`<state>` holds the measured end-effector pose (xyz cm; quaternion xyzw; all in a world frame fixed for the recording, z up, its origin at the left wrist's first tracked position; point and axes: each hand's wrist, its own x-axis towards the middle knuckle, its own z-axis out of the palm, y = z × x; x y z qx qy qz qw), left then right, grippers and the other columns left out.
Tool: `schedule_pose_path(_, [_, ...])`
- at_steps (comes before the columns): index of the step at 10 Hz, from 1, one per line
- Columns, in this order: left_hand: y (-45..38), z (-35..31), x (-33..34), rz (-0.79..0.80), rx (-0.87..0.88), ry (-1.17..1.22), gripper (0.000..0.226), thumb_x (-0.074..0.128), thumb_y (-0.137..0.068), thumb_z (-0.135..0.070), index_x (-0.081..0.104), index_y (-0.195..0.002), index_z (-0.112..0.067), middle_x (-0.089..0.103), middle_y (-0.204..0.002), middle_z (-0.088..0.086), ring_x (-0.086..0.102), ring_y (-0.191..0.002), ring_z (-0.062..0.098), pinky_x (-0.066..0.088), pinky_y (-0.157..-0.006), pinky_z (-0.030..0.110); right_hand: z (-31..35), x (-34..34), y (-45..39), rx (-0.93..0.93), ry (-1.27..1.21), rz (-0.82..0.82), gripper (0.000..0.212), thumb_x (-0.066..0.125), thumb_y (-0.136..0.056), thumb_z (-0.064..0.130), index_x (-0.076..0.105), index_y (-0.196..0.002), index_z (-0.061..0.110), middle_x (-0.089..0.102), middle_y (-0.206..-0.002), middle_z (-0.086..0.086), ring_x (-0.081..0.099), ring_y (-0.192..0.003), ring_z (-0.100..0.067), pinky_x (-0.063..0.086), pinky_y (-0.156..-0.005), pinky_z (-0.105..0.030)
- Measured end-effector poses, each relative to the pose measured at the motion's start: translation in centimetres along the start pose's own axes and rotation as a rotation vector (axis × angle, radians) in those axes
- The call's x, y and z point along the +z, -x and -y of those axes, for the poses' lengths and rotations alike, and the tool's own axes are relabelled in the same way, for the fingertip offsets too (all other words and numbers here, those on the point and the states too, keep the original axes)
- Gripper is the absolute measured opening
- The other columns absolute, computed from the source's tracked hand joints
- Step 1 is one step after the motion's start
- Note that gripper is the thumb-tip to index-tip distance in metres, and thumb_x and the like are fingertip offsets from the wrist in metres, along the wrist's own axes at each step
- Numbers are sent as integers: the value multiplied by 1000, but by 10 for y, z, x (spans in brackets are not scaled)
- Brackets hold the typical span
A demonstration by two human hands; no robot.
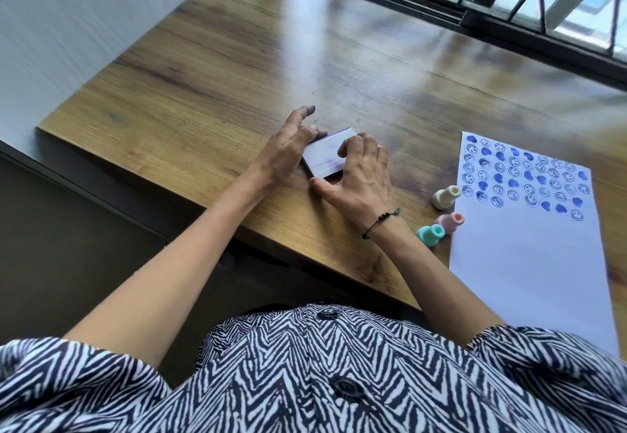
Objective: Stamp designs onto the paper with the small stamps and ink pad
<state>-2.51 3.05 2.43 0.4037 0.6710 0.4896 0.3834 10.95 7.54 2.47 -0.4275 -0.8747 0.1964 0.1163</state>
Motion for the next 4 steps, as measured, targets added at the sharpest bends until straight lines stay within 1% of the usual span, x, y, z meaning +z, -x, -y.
schedule_pose_path(1, [-1, -1, -2, -1, -1, -1, 54, 37, -84, -34, 31, -135, -19, 64, -119, 10, 52, -118, 14, 32, -105, 27, 2, -1, -3, 13, 9, 15, 63, 65, -67, 48, 42, -112, 11, 40, -131, -14, 35, -118, -32, 36, -100, -42])
schedule_pose_path(2, [0, 2, 0, -14, -2, -42, 56, 36, -81, -38, 32, -135, -21, 64, -119, 8, 53, -117, 15, 33, -105, 29, 0, -1, -2, 19, 26, 44, 67, 65, -66, 50, 41, -115, 11, 39, -132, -14, 35, -119, -32, 35, -103, -46])
schedule_pose_path(3, [-4, -5, -3, 18, -21, -15, 46, 37, -90, -29, 32, -135, -18, 62, -119, 12, 55, -115, 19, 35, -106, 31, 3, -10, -7, 17, -4, 130, 79, 67, -63, 56, 36, -122, 13, 39, -131, -10, 36, -120, -31, 33, -105, -48])
schedule_pose_path(4, [-12, -16, -6, 34, -8, -165, 51, 38, -86, -37, 35, -133, -18, 58, -122, 12, 56, -109, 20, 39, -95, 20, -3, -43, -25, 12, -102, 89, 79, 69, -66, 53, 34, -127, 18, 39, -132, -9, 38, -122, -30, 34, -104, -44])
